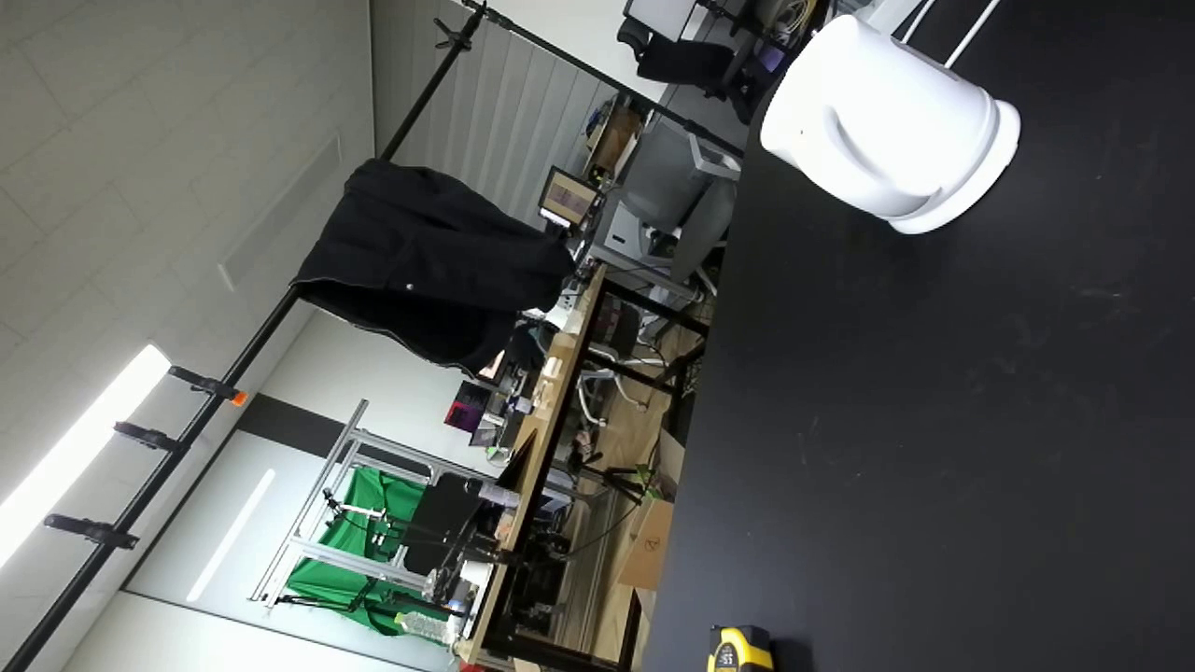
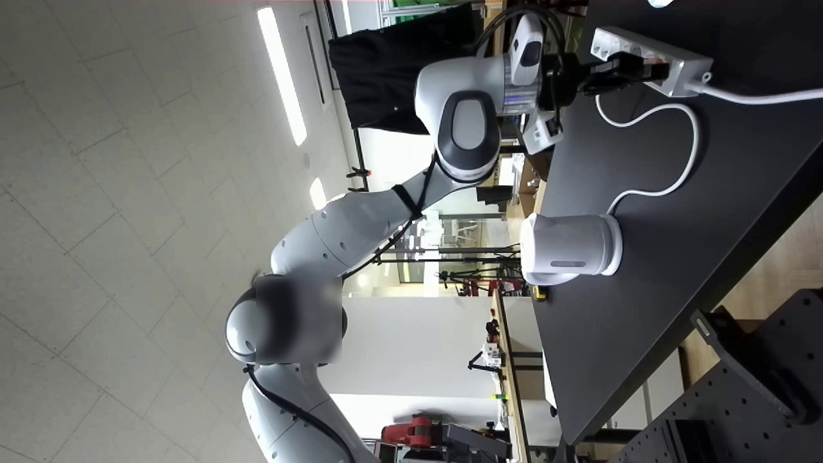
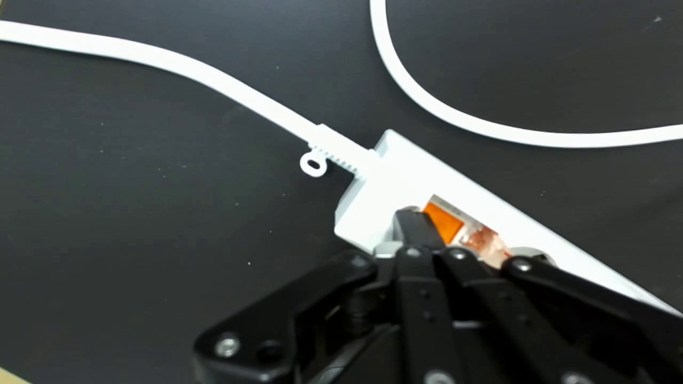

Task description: Turn on the main adapter switch

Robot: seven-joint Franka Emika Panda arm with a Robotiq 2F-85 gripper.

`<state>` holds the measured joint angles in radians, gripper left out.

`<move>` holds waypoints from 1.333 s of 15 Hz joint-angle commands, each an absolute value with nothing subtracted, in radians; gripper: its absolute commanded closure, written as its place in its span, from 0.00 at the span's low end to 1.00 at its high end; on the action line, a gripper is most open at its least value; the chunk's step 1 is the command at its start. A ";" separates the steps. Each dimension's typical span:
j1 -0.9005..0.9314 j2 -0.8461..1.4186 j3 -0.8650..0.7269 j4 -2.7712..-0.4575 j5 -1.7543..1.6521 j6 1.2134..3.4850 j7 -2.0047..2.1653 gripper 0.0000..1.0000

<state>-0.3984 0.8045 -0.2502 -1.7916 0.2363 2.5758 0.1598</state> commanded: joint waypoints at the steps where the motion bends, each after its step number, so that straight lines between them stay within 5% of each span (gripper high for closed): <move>1: -0.386 0.846 -0.260 -1.718 0.227 2.523 0.209 1.00; 20: -0.398 0.884 -0.268 -1.608 0.235 2.440 0.234 1.00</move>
<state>-0.3825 0.8578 -0.2664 -1.6624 0.2364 2.4809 0.1978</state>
